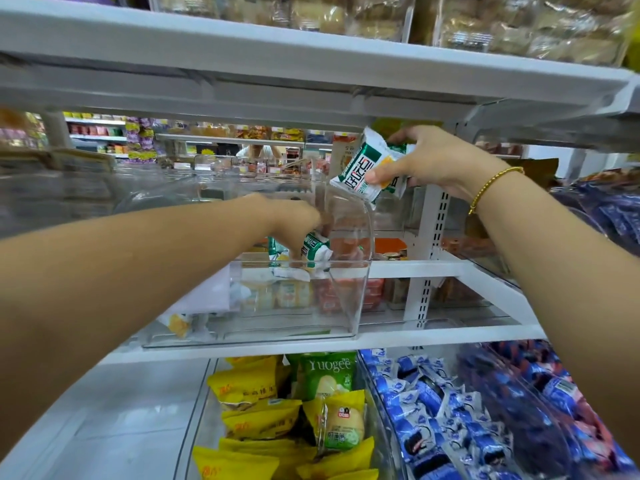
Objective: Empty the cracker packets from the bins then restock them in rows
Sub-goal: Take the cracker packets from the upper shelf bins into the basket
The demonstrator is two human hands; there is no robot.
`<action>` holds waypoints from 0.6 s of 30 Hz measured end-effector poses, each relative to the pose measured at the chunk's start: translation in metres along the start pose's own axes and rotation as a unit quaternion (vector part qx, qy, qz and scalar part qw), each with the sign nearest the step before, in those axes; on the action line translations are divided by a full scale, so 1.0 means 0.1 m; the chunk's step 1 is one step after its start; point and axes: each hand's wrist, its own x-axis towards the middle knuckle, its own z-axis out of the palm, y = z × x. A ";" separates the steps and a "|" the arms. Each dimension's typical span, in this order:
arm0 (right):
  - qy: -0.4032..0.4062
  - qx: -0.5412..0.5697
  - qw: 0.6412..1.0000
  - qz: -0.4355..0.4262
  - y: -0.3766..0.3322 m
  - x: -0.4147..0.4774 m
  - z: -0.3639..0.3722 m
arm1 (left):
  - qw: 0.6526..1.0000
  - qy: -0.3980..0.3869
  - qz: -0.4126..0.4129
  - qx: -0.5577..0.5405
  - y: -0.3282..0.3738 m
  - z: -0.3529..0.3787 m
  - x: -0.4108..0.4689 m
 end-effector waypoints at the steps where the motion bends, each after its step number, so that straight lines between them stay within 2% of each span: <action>1: 0.000 0.000 1.000 -0.002 0.01 -0.01 -0.01 | 1.000 -0.007 -0.003 -0.008 0.00 0.00 0.00; 10: 0.004 -0.004 1.000 -0.028 -0.04 -0.16 -0.06 | 0.999 -0.032 -0.005 -0.010 0.03 0.00 -0.07; 18: 0.030 -0.042 0.997 -0.059 -0.14 -0.42 -0.16 | 0.989 -0.058 -0.029 -0.131 0.21 -0.16 -0.22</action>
